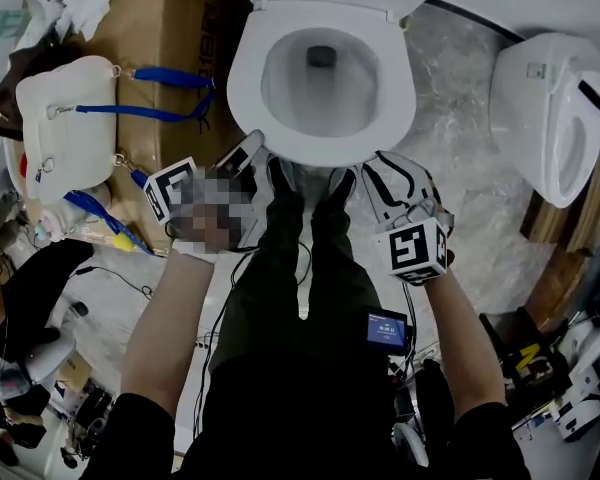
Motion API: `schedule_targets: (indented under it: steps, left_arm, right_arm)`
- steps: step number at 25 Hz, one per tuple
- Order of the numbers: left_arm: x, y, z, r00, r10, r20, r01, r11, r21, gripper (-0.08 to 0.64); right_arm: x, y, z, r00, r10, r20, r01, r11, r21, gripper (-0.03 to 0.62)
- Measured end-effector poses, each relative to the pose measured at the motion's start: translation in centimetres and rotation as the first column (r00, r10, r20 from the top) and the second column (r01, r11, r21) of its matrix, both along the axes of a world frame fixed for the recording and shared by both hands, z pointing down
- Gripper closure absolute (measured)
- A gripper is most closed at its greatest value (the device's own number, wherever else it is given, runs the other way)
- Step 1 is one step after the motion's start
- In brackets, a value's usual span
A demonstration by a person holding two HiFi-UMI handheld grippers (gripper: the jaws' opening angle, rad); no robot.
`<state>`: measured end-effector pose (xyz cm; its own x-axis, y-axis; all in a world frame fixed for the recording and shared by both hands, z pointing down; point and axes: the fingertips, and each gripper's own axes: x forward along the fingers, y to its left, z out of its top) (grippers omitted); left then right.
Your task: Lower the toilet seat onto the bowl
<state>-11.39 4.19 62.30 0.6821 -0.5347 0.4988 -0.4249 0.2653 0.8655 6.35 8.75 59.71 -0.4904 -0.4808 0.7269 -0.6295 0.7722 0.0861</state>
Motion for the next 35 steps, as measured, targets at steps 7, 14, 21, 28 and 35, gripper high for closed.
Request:
schedule_targets:
  steps: [7,14,21,28,35]
  left_arm:
    - [0.4,0.5,1.3,0.997,-0.038,-0.072,0.038,0.999,0.003,0.46]
    - [0.1,1.7,3.5,0.997,-0.052,-0.049,0.051,0.998,-0.025,0.465]
    - [-0.2,2.7,5.9,0.998,-0.058,-0.028,0.056,0.997,-0.05,0.469]
    - [-0.7,4.0,9.1,1.0,-0.02,0.017,0.022,0.997,-0.076,0.469]
    - [-0.9,4.9,12.1,0.999,0.003,0.035,0.001,0.995,-0.104,0.469]
  right_arm:
    - [3.4,0.5,4.0,0.779,0.531,0.334,-0.319,0.794,-0.517,0.474]
    - [2.9,1.1,5.3,0.554,0.72,0.417,-0.25,0.622,-0.742,0.411]
    - [2.8,1.0,8.4,0.493,0.79,0.363,-0.226,0.519,-0.824,0.411]
    - [3.0,1.7,11.4,0.441,0.849,0.29,-0.251,0.427,-0.869,0.448]
    - [2.8,2.6,14.6,0.474,0.849,0.235,-0.27,0.394,-0.879,0.454]
